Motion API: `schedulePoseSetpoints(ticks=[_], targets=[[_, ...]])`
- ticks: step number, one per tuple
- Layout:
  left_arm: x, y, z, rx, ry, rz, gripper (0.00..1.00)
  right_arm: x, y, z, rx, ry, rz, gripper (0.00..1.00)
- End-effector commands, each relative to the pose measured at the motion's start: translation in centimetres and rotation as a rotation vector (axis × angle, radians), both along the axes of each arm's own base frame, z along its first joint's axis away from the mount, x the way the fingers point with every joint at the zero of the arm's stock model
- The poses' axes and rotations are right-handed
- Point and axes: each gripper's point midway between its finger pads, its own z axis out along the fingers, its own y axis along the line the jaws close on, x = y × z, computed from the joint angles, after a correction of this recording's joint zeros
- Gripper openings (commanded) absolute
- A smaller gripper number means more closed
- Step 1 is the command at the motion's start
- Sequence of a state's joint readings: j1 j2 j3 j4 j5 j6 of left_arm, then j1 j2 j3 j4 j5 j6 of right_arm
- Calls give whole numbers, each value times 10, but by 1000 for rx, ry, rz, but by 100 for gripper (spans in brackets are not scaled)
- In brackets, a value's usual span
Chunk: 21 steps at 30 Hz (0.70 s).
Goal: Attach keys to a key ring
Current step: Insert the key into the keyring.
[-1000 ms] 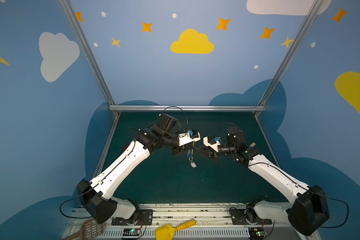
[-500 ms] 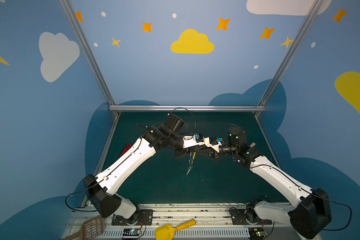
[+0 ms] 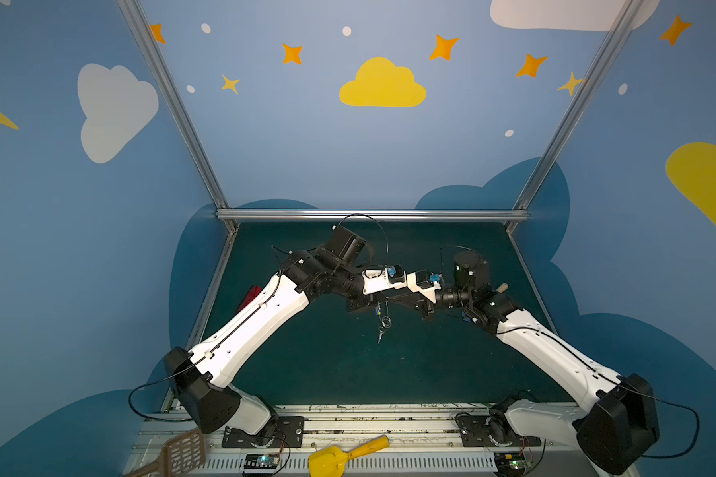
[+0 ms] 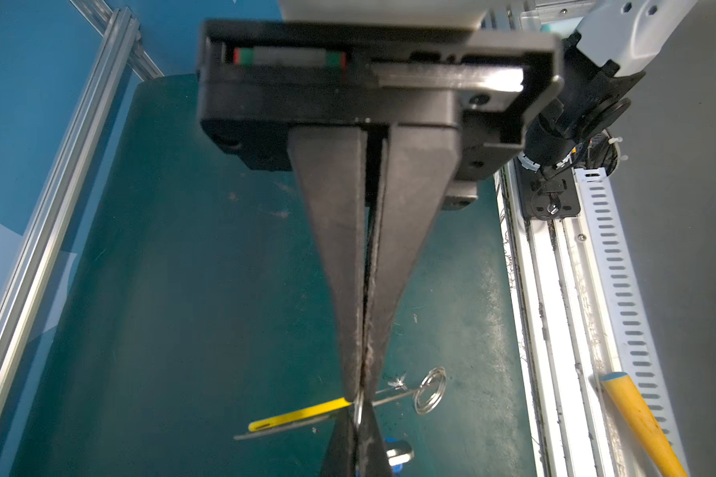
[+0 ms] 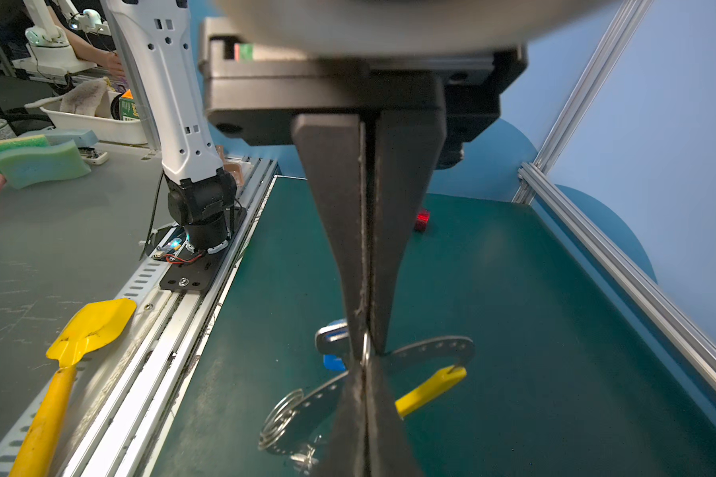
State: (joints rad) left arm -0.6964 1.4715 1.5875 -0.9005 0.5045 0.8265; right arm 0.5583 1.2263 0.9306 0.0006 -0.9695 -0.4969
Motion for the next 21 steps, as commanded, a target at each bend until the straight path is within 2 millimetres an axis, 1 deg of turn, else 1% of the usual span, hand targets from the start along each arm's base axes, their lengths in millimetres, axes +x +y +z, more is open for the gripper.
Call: schedulePoseSetpoints(ticks=[1, 2, 4, 6, 7, 8, 9, 10, 15, 21], targets=[[-2, -4, 11, -59, -30, -1, 7, -2, 3, 0, 18, 14, 14, 0], [0, -3, 10, -64, -33, 12, 11, -2, 3, 1, 19, 20, 10, 0], [4, 0, 11, -87, -35, 40, 23, 2, 3, 1, 18, 28, -10, 0], [7, 4, 13, -129, -21, 64, 24, 3, 2, 1, 19, 25, -16, 0], [8, 6, 17, -162, -13, 78, 27, 4, 3, 1, 20, 26, -22, 0], [9, 8, 19, -188, -7, 91, 33, 4, 3, 2, 23, 25, -27, 0], [10, 10, 20, -215, 2, 101, 37, 5, 3, 4, 26, 23, -33, 0], [10, 11, 21, -238, 5, 108, 39, 6, 3, 4, 26, 28, -39, 0], [11, 15, 21, -325, 29, 130, 37, 6, 3, 8, 40, 15, -35, 0], [10, 11, 17, -364, 51, 116, 34, 7, 4, 13, 64, -2, -36, 0]])
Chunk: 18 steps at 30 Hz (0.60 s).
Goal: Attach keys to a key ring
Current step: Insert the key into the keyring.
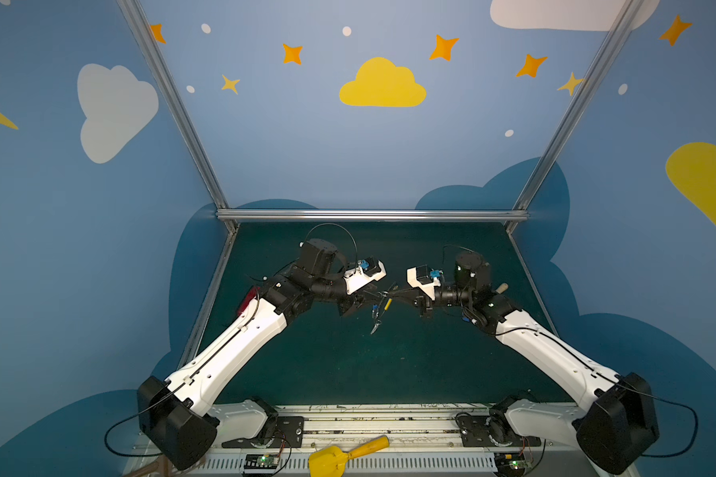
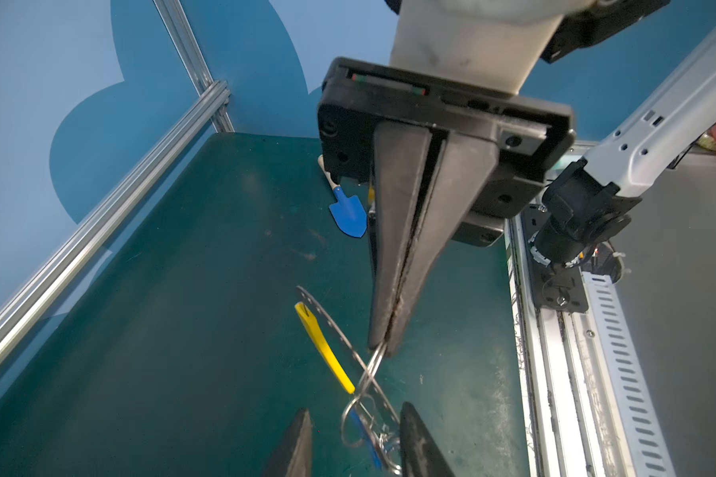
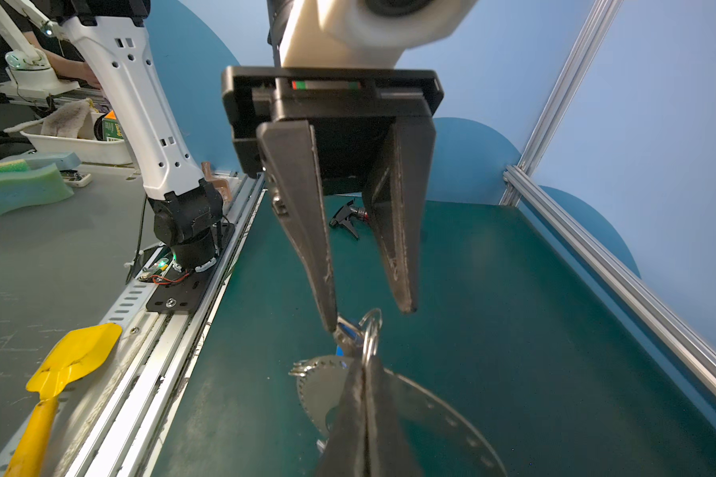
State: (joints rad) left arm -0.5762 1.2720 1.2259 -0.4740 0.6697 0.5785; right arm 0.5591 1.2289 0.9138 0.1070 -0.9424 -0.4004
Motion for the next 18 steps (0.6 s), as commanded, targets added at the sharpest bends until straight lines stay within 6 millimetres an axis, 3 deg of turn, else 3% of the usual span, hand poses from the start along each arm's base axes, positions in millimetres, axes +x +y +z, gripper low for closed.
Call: schedulePoseSetpoints(ticks=[1, 11, 18], targets=[[-1, -7, 12, -70, -3, -26, 33, -1, 1, 7, 29, -22, 7, 0], [-12, -11, 1, -68, 55, -99, 31, -1, 0, 15, 59, -7, -12, 0], [-10, -5, 8, -61, -5, -65, 27, 2, -1, 9, 52, 55, -32, 0]])
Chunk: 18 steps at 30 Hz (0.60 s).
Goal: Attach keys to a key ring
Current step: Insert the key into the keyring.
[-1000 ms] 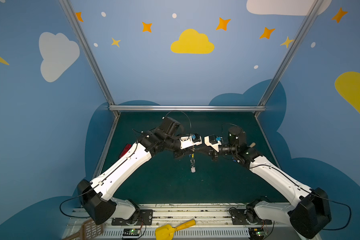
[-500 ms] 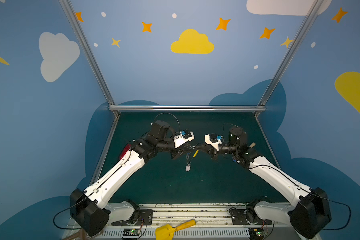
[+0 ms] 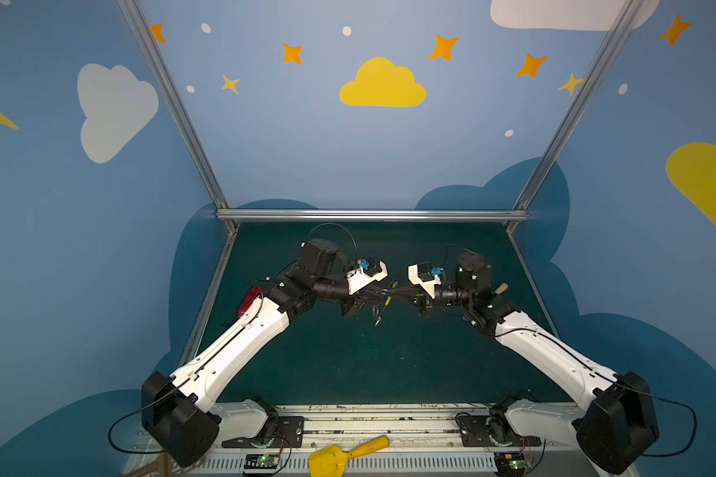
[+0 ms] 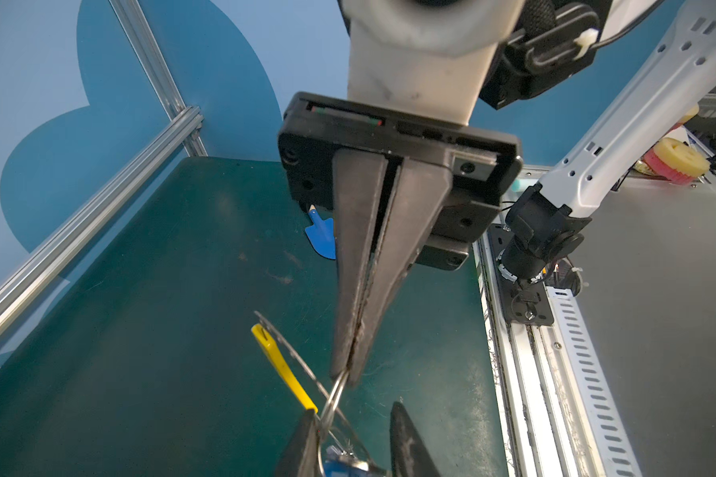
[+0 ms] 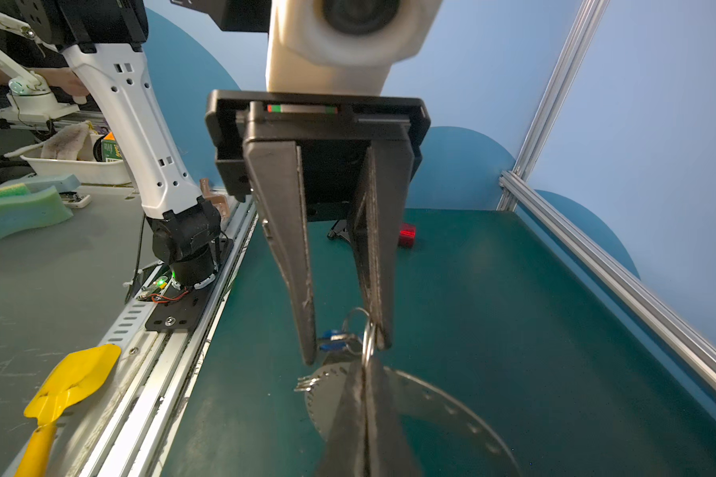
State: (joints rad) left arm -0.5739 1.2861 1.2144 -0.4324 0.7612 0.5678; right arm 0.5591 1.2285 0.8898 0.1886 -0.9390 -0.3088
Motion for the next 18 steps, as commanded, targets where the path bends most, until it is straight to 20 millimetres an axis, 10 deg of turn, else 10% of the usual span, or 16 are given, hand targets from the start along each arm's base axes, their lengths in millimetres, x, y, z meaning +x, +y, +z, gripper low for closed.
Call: schedulePoseSetpoints(ticks=[1, 16, 18], targets=[[-2, 4, 5, -10, -34, 5, 24, -1, -2, 5, 20, 21, -14, 0], [-2, 1, 12, -6, -69, -24, 3, -3, 2, -1, 12, -37, 38, 0], [-1, 4, 11, 35, -74, -20, 4, 1, 0, -7, -21, -39, 11, 15]])
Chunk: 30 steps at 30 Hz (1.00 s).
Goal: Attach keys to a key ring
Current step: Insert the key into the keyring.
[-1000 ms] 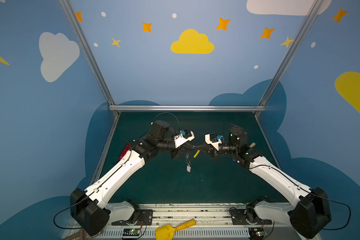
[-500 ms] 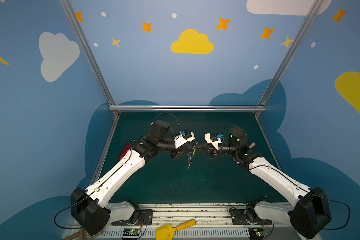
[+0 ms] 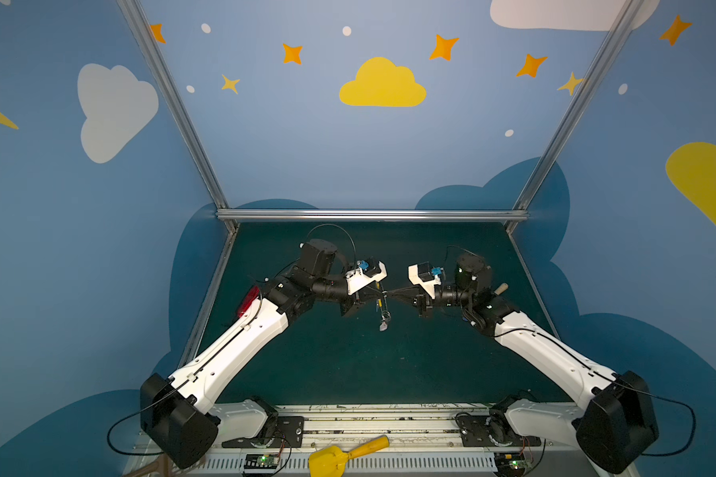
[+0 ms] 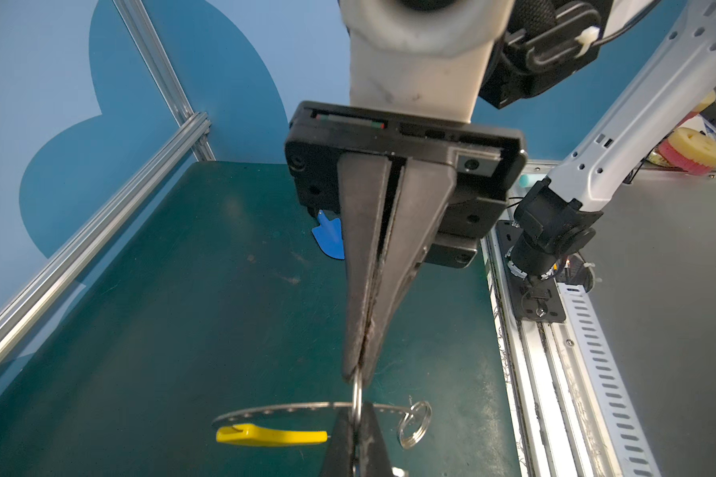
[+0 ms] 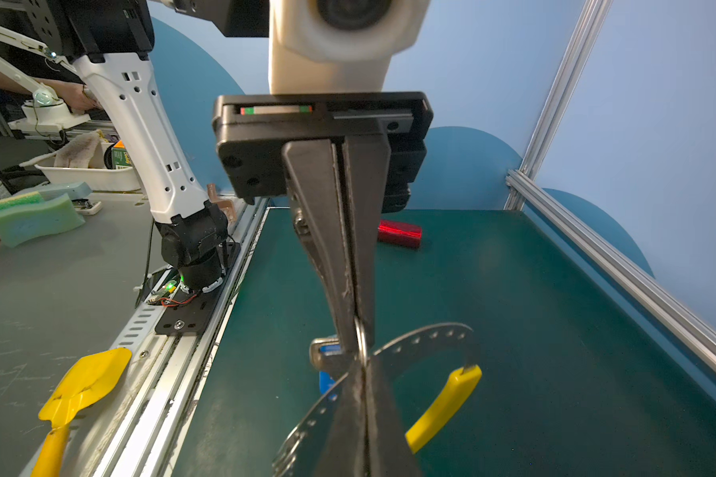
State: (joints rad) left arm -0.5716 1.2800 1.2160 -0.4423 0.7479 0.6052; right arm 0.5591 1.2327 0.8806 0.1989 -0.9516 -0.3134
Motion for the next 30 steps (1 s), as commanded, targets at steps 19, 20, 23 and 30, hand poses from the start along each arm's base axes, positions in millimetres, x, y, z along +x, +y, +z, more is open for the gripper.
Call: schedulePoseSetpoints(ticks=[19, 20, 23, 30], targets=[[-2, 6, -6, 361, -13, -33, 4, -5, -3, 6, -45, -168, -12, 27], [-2, 5, -5, 364, -12, -32, 3, -6, -3, 7, -43, -176, -8, 27], [-1, 1, -5, 372, -16, -35, 3, -9, -3, 8, -41, -186, -3, 27], [-2, -6, -4, 376, -27, -48, 4, -9, -1, 7, -40, -179, -1, 22]])
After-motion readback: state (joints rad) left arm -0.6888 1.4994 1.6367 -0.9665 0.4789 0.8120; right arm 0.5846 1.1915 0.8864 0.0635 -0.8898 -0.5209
